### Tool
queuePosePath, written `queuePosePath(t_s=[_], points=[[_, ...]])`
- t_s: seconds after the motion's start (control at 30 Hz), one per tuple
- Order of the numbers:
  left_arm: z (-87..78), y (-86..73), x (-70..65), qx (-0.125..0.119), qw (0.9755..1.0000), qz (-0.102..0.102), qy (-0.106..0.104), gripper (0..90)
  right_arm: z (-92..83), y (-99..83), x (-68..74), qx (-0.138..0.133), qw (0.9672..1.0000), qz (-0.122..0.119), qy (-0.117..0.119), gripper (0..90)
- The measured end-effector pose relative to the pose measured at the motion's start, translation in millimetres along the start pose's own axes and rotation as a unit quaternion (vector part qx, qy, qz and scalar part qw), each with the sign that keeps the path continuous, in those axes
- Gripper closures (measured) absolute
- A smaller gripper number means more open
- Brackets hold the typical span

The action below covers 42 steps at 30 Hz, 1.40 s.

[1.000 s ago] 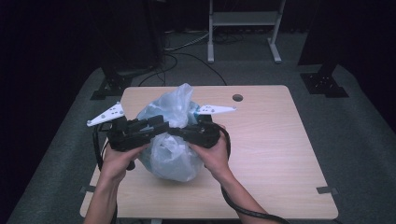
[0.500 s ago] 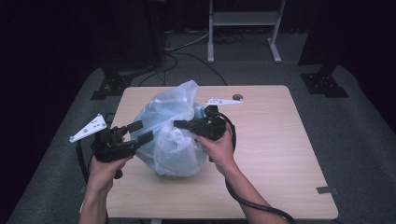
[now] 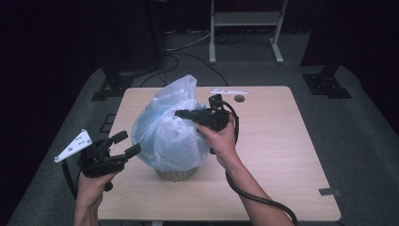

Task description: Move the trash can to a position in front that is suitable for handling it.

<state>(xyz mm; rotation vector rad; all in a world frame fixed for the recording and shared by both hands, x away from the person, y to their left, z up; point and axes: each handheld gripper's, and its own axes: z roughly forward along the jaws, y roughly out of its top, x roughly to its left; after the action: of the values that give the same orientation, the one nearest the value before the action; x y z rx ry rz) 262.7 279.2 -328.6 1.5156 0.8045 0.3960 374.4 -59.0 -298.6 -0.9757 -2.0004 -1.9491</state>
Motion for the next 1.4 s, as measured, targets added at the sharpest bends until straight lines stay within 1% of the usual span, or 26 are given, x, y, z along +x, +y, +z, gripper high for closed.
queuePosePath(t_s=[0.13, 0.2, 0.3, 0.37, 0.5, 0.53, 0.57, 0.63, 0.97, 1.23, 1.3, 1.4], points=[[-5.7, -1.1, 2.9, -0.005, 1.0000, 0.000, 0.005, 17.5, 0.8, 4.7, -0.6, -0.005, 0.9999, 0.007, 0.007, 88.7], [-7.4, -2.9, 4.7, -0.003, 1.0000, -0.001, 0.009, 17.5, 0.6, 5.5, -1.7, -0.010, 0.9998, 0.011, 0.010, 88.8], [-10.3, -5.2, 7.7, -0.002, 0.9999, -0.003, 0.012, 17.4, -0.9, 7.7, -4.8, -0.018, 0.9994, 0.025, 0.018, 89.0], [-11.8, -5.8, 8.8, -0.004, 0.9999, -0.004, 0.015, 15.7, -1.9, 9.1, -6.7, -0.022, 0.9992, 0.026, 0.021, 89.1], [-15.3, -6.1, 10.9, -0.006, 0.9998, -0.004, 0.018, 15.6, -3.3, 12.0, -7.5, -0.025, 0.9989, 0.032, 0.025, 89.2], [-16.2, -6.2, 11.5, -0.006, 0.9998, -0.004, 0.018, 15.6, -3.6, 15.4, -7.0, -0.031, 0.9985, 0.034, 0.031, 89.2], [-16.9, -6.3, 12.0, -0.007, 0.9998, -0.004, 0.018, 15.6, -3.7, 16.7, -7.2, -0.033, 0.9984, 0.032, 0.034, 89.2], [-19.4, -6.9, 13.7, -0.008, 0.9997, -0.006, 0.022, 15.6, -3.8, 19.7, -6.4, -0.038, 0.9978, 0.035, 0.041, 89.2], [-25.4, -8.3, 18.6, -0.013, 0.9994, -0.009, 0.030, 15.5, -5.2, 34.3, -2.9, -0.057, 0.9964, 0.034, 0.052, 89.3], [-25.8, -9.8, 20.2, -0.011, 0.9994, -0.009, 0.030, 15.5, -7.7, 41.9, 0.2, -0.067, 0.9956, 0.035, 0.055, 89.4], [-24.2, -10.1, 19.6, -0.009, 0.9994, -0.010, 0.032, 12.2, -10.4, 46.3, 2.9, -0.073, 0.9953, 0.033, 0.054, 89.4], [-24.0, -10.9, 20.1, -0.007, 0.9994, -0.009, 0.032, 12.1, -13.9, 49.1, 3.2, -0.077, 0.9950, 0.033, 0.053, 89.4]])
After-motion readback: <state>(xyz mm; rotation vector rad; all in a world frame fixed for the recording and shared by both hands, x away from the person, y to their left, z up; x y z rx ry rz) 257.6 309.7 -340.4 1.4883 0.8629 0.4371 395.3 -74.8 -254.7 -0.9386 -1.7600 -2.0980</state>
